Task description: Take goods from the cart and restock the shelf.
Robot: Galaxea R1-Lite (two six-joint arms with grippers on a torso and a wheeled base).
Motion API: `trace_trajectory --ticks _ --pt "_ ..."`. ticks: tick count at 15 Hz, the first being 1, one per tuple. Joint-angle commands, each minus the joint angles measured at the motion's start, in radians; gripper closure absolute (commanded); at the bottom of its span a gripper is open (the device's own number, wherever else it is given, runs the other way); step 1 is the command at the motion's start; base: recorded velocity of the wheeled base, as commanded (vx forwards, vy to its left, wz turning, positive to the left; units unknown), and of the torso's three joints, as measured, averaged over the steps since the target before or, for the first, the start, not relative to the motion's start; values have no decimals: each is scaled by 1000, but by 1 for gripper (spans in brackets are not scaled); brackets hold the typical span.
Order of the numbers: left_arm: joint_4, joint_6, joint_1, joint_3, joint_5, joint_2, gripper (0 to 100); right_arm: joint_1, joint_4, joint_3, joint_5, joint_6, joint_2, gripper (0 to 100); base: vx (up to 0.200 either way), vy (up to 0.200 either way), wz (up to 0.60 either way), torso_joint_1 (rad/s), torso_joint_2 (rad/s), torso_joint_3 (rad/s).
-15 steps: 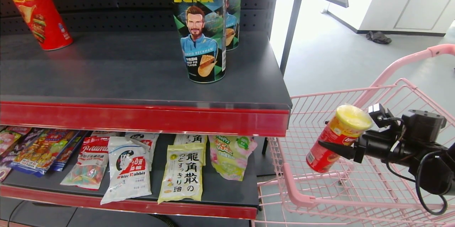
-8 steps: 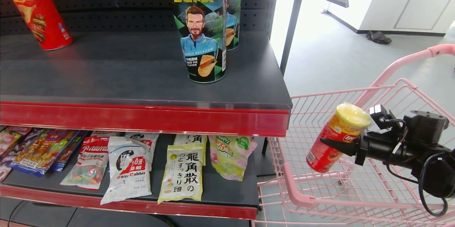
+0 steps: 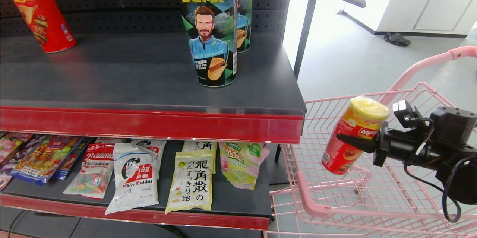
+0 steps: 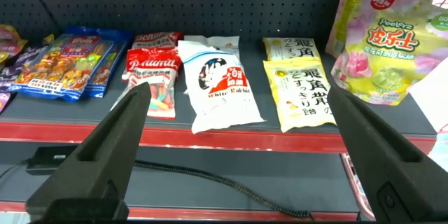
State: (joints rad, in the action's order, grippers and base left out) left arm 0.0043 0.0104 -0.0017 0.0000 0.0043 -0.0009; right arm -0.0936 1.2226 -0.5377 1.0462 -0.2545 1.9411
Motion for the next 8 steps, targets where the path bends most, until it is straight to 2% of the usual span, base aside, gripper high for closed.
trace_trajectory --ticks 1,5,8 --pt "0 0 0 0 0 1 0 -8 0 -35 -3 15 -105 100 0 0 0 0 0 0" --pt "0 0 0 0 0 1 0 -72 -8 38 -8 139 -381 100 0 0 0 0 0 0" --pt "0 0 0 0 0 1 0 -75 -57 70 -17 279 -617 100 0 0 0 0 0 0"
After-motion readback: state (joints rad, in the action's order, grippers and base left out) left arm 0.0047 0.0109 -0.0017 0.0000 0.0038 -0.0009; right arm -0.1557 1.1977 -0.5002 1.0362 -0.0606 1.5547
